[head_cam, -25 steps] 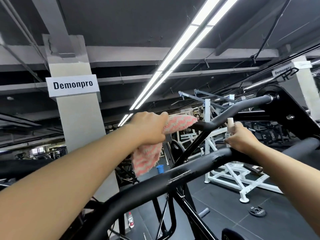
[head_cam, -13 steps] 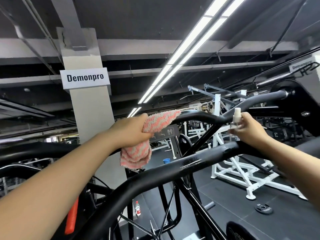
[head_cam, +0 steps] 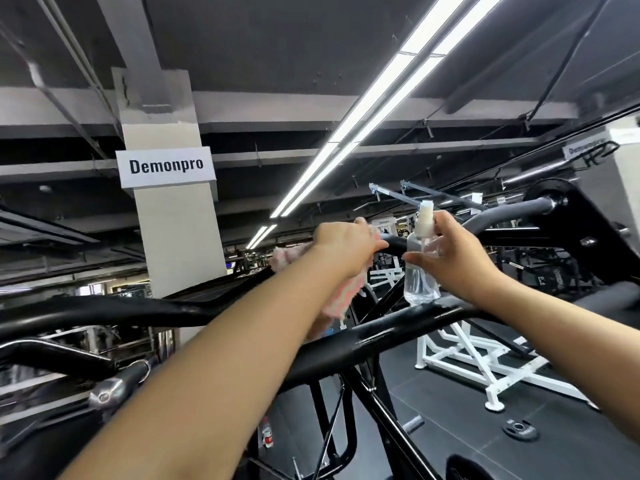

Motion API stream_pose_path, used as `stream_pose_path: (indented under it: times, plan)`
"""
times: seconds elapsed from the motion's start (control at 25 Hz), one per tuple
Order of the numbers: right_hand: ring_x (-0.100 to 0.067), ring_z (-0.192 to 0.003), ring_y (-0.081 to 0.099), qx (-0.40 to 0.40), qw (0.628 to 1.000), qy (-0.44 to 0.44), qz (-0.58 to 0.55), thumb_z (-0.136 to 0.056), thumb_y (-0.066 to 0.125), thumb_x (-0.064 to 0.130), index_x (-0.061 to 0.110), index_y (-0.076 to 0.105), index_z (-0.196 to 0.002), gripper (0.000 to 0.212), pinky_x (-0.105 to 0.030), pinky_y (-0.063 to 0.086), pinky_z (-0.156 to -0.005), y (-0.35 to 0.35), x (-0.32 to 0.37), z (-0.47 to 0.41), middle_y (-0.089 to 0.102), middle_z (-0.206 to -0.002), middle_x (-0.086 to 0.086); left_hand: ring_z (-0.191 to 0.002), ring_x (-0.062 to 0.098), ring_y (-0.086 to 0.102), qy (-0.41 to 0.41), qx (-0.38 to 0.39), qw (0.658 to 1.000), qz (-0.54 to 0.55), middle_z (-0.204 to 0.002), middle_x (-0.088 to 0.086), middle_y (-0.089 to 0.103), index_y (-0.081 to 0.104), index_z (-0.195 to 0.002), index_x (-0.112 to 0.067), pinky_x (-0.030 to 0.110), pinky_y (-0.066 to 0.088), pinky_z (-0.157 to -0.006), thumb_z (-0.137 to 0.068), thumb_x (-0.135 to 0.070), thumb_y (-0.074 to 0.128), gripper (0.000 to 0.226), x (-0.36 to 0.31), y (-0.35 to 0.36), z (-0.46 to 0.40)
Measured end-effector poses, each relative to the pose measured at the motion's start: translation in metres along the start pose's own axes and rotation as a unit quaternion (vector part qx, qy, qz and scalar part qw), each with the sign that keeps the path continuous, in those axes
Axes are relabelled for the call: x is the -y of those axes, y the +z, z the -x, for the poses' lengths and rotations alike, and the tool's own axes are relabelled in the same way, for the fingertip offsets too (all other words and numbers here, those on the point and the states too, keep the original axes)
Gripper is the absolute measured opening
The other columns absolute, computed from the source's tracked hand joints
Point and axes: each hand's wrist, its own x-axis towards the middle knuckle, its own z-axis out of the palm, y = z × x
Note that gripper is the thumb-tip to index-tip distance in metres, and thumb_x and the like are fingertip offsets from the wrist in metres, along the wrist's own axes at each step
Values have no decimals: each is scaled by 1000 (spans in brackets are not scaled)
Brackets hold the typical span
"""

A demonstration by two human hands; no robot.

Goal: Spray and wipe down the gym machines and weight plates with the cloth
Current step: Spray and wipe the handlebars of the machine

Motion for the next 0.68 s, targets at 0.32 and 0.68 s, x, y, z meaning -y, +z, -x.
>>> stream_pose_path:
  times: [0.32,0.68]
  plan:
    - [0,-65,57,-12,998,-43,-44,-79,75,15,18,52,-95,28,-22,49,-65,4,54,4,58,-80,9,-117,21,45,119,56,975,181,-121,3,47,38,-137,-24,37,40,-98,-79,-36,68,66,9,-1,5]
    - [-11,-91,63,55,970,-97,-214,-82,67,34,18,48,-124,48,-22,54,-72,54,124,-17,59,-109,2,-106,12,58,-30,53,767,638,-108,-5,65,61,-97,-31,30,43,-94,-89,-33,58,9,106,-26,81]
